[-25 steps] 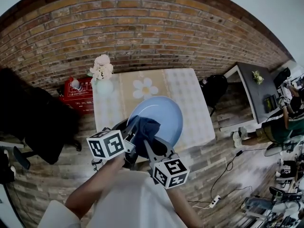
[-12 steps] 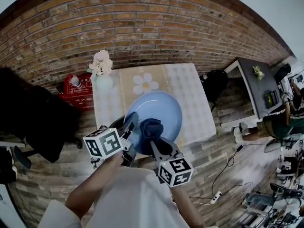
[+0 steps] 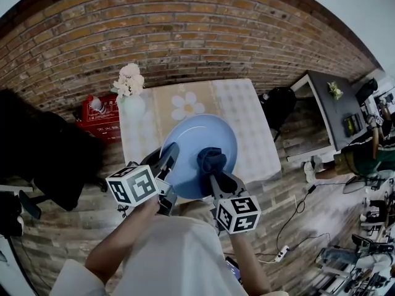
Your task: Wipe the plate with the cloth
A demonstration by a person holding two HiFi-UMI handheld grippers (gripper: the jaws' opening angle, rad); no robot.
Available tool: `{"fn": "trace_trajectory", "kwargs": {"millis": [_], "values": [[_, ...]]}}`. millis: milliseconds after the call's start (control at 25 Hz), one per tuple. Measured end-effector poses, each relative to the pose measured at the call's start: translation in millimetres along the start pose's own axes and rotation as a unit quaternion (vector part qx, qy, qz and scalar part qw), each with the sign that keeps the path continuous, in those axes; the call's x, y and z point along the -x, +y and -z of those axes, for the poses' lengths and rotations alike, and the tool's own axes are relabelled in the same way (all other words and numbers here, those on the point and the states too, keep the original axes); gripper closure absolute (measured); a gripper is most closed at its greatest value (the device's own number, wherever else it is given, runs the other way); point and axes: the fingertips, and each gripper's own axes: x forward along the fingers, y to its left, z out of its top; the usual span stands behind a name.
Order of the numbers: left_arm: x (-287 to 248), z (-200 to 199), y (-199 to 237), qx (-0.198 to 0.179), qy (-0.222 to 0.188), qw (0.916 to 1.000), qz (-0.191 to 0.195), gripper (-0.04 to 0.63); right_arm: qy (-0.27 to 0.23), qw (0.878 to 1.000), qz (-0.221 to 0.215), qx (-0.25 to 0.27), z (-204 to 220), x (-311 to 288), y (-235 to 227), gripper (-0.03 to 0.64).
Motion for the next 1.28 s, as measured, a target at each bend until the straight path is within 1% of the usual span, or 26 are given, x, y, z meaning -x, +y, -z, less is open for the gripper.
{"fn": "trace_trajectory", "kwargs": {"millis": [280,480,680,880,1120,1280], "values": [[3,5,-1,0.002,0.002,1.0,-0.001,0.548,-0.004,0.999,0.034,-0.002,-12,-3,-25,0.538],[4,12,-6,-0.002,0.007,1.0,0.001,0.548,-0.023,0.999,0.042,-0.01,-27,-4,-31,0.538],[4,17,-11,-0.003,0.008,1.0,0.002,0.548,-0.04,0.999,0.034,-0.003,-46,-5,-24,0.538],[4,25,-13,0.0,0.009,1.0,0.002,0.548,-0.054,0.998,0.016,0.0,-57,-7,-9,0.538],[1,30,-14,-0.005,0.012,0.9999,-0.001,0.548,-0.062,0.998,-0.01,-0.001,-57,-5,10,0.538],[-1,31,-13,-0.009,0.015,0.9998,-0.004,0.548,-0.063,0.998,-0.025,0.009,-52,-6,26,0.538]]}}
